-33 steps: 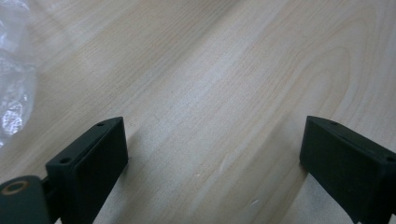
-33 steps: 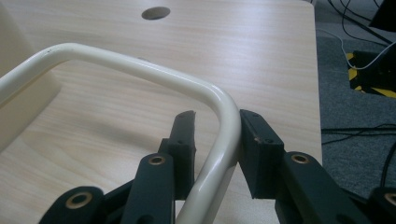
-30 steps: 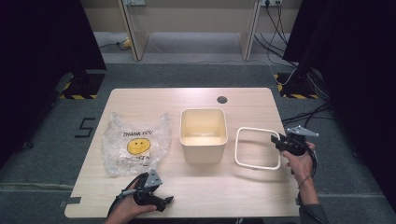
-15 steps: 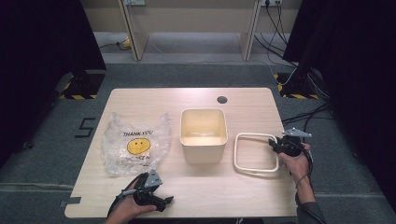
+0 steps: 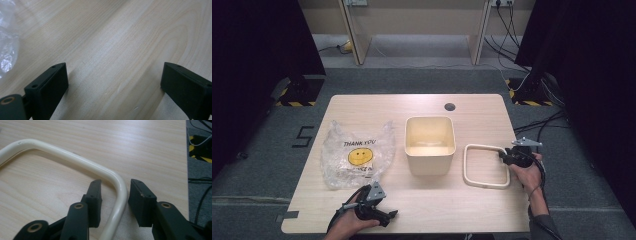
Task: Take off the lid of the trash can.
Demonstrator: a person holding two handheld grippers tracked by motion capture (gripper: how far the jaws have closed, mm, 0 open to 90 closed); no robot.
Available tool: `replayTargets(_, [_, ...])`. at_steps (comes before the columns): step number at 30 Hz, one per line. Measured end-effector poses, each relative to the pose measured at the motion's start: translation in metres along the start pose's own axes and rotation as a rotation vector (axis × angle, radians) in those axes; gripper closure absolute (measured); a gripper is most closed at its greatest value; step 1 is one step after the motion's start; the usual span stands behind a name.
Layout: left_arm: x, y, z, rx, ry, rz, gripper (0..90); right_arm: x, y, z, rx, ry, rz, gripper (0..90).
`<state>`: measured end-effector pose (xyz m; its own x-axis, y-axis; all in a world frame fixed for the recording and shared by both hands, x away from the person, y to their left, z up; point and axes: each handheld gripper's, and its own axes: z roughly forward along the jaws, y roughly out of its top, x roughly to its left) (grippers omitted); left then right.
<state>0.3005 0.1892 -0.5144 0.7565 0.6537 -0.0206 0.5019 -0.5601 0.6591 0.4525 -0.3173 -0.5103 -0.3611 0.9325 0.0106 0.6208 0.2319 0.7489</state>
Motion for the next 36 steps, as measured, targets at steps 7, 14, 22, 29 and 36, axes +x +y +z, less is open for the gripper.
replayTargets(7, [0.0,0.0,0.0,-0.001,0.001,0.002,6.7,0.001,0.005,-0.008,-0.02,-0.034,0.018,53.8])
replayTargets(14, [0.0,0.0,0.0,0.003,0.001,0.0,6.7,0.012,0.012,-0.02,-0.049,-0.033,0.05,44.0])
replayTargets(22, [0.0,0.0,0.0,0.004,0.0,0.002,6.7,0.036,0.016,-0.035,-0.068,0.012,0.126,29.9])
replayTargets(29, [0.0,0.0,0.0,0.007,0.001,0.001,6.7,0.062,0.011,-0.043,-0.065,0.056,0.133,23.6])
replayTargets(36, [0.0,0.001,0.0,0.008,0.0,0.001,6.5,0.084,-0.001,-0.046,-0.036,0.108,0.132,16.4])
